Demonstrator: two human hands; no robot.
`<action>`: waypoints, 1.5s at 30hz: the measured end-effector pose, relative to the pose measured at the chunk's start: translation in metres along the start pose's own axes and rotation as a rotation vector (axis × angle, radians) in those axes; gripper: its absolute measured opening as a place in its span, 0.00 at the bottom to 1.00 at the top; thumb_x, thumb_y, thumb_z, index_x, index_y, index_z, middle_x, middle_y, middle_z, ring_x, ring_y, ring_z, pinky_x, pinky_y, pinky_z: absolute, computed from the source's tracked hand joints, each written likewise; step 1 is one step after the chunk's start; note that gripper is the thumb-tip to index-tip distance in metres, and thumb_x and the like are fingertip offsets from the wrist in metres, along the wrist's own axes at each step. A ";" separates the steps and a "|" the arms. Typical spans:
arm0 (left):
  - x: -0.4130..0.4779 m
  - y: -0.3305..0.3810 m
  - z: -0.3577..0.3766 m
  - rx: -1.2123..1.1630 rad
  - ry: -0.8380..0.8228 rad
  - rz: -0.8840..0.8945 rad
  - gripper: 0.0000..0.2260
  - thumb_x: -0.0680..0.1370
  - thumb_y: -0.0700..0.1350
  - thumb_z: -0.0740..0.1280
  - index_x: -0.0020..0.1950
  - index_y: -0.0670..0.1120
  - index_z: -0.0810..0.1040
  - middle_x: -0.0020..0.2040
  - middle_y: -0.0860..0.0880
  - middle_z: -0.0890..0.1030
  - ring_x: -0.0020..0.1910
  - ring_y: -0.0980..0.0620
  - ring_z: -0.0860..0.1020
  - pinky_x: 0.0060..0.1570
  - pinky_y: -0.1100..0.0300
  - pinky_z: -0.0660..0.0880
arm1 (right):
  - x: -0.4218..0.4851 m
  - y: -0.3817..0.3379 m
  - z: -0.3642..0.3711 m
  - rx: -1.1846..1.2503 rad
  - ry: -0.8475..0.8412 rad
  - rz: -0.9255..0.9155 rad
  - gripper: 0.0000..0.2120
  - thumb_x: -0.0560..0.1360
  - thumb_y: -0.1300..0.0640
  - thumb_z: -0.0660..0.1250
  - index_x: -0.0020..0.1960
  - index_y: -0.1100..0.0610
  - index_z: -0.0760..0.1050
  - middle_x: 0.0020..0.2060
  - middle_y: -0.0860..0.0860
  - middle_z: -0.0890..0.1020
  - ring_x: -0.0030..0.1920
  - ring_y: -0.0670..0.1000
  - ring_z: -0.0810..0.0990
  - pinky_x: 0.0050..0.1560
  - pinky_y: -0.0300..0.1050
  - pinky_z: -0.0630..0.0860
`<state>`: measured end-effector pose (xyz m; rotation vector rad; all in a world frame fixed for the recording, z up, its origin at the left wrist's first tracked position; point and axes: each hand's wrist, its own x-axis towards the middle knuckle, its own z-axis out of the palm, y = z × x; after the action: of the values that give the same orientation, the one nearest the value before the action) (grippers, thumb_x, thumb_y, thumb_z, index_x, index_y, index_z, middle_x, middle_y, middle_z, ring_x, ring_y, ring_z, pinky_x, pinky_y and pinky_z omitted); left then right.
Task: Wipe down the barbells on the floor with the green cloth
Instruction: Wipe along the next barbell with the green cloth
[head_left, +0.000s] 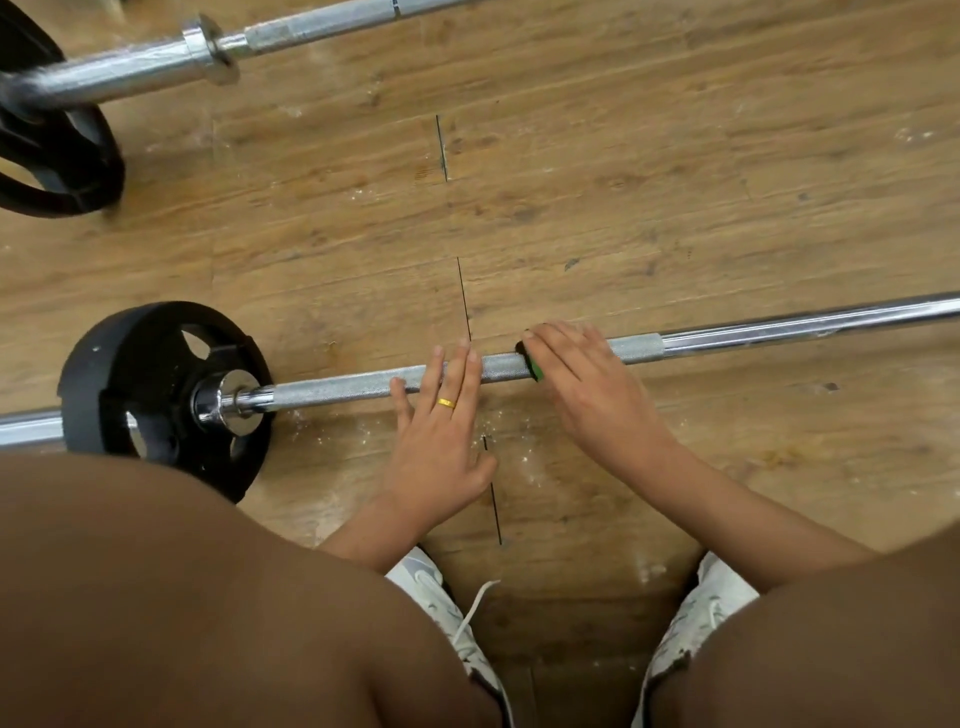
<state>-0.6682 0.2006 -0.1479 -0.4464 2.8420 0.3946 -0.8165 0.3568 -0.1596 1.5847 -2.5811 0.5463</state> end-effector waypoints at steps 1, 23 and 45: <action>-0.004 0.001 0.001 -0.007 -0.003 0.002 0.48 0.73 0.51 0.67 0.83 0.47 0.39 0.83 0.51 0.36 0.80 0.50 0.32 0.74 0.36 0.33 | -0.005 0.000 -0.002 0.022 0.009 0.047 0.25 0.77 0.68 0.68 0.73 0.64 0.69 0.69 0.60 0.74 0.72 0.59 0.70 0.76 0.58 0.61; -0.010 0.003 -0.005 0.055 0.089 0.060 0.27 0.86 0.53 0.51 0.82 0.43 0.55 0.83 0.47 0.55 0.82 0.50 0.48 0.79 0.47 0.38 | -0.049 -0.019 -0.006 -0.031 -0.038 0.026 0.33 0.72 0.74 0.69 0.75 0.64 0.66 0.72 0.60 0.71 0.76 0.59 0.65 0.79 0.54 0.51; -0.024 0.007 0.011 0.008 0.174 0.040 0.24 0.87 0.49 0.52 0.82 0.43 0.57 0.83 0.47 0.55 0.82 0.48 0.46 0.77 0.47 0.32 | -0.060 -0.028 -0.005 -0.007 -0.049 -0.039 0.29 0.74 0.73 0.66 0.74 0.67 0.66 0.72 0.63 0.70 0.75 0.62 0.65 0.79 0.58 0.52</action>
<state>-0.6460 0.2169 -0.1497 -0.4425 3.0245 0.3679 -0.7642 0.3981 -0.1614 1.6632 -2.5769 0.5006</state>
